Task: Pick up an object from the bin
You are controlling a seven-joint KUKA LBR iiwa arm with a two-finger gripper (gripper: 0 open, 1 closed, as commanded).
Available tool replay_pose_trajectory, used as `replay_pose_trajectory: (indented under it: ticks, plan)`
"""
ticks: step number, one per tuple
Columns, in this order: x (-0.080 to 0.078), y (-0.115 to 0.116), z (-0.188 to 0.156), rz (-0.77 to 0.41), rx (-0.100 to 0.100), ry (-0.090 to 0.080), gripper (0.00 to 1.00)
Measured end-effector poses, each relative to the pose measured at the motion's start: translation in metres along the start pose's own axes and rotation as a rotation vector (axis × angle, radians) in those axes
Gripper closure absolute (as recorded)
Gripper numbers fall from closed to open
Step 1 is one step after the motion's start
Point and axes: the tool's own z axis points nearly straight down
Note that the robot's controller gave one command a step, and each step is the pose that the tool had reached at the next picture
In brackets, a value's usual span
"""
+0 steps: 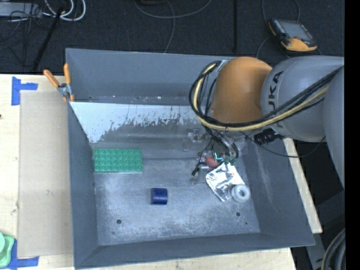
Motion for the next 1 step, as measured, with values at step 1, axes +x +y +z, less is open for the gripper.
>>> replay_pose_trajectory:
  ticks: [1]
  plan:
    - [0.023,-0.1036,0.0717,0.033,0.002,-0.007,0.0]
